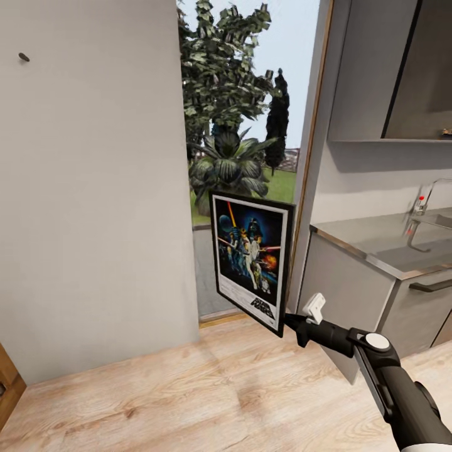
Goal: Pick up the poster from the kitchen countertop and hang it on one of the wall nails in the kitchen.
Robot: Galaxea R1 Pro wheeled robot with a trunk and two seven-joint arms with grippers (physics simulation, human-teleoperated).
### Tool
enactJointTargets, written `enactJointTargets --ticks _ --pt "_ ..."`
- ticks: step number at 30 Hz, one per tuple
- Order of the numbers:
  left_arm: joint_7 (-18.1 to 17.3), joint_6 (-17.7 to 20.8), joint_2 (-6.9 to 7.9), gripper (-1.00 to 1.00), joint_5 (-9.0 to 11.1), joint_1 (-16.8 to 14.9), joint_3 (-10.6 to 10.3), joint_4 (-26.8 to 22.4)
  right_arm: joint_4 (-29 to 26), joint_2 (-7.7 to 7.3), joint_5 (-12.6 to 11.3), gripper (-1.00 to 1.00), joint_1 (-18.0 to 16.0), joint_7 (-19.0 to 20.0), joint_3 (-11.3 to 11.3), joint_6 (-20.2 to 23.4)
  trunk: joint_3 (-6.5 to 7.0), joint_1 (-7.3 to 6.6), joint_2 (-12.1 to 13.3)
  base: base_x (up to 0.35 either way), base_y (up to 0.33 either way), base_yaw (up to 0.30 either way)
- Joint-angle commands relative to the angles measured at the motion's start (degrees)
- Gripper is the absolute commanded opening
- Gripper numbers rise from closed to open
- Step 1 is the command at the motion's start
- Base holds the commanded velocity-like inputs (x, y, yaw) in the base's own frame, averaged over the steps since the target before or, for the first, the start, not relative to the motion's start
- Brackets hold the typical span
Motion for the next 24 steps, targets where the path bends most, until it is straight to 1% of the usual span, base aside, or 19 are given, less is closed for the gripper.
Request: enactJointTargets --ticks 1,2,4,5,18,22,24 --pt "-0.02 -0.09 -0.02 1.00 -0.02 0.01 0.06 -0.07 -0.10 0.03 0.16 -1.00 -0.04 0.61 -0.09 0.54 -0.05 0.00 -0.03 0.000 0.000 0.000" --pt "0.01 -0.05 -0.07 1.00 0.05 0.01 0.01 -0.07 -0.36 0.05 0.21 -1.00 -0.03 2.78 -0.06 0.58 -0.05 0.00 -0.03 0.000 0.000 0.000" --pt "0.08 -0.03 -0.11 1.00 0.08 0.01 -0.04 -0.06 -0.37 0.05 0.21 -1.00 -0.03 3.17 -0.06 0.58 -0.05 0.00 -0.03 0.000 0.000 0.000" --pt "0.18 -0.01 -0.14 1.00 0.22 0.05 -0.18 0.01 -0.34 0.05 0.21 -1.00 -0.07 3.54 -0.14 0.59 0.13 -0.22 0.37 0.000 0.000 0.000" --pt "0.16 0.00 -0.14 1.00 0.25 0.02 -0.01 -0.10 -0.40 0.05 0.21 -1.00 -0.04 3.58 -0.15 0.59 2.46 -3.07 5.58 0.000 0.000 0.000" --pt "0.16 0.00 -0.14 1.00 0.25 0.02 0.68 -0.14 -0.39 0.05 0.21 -1.00 -0.07 3.58 -0.15 0.59 3.18 -3.95 7.19 0.000 0.000 0.000" --pt "0.16 0.00 -0.14 1.00 0.25 0.02 1.44 -0.18 -0.39 0.05 0.21 -1.00 -0.06 3.58 -0.15 0.59 3.54 -4.39 7.99 0.000 0.000 0.000"
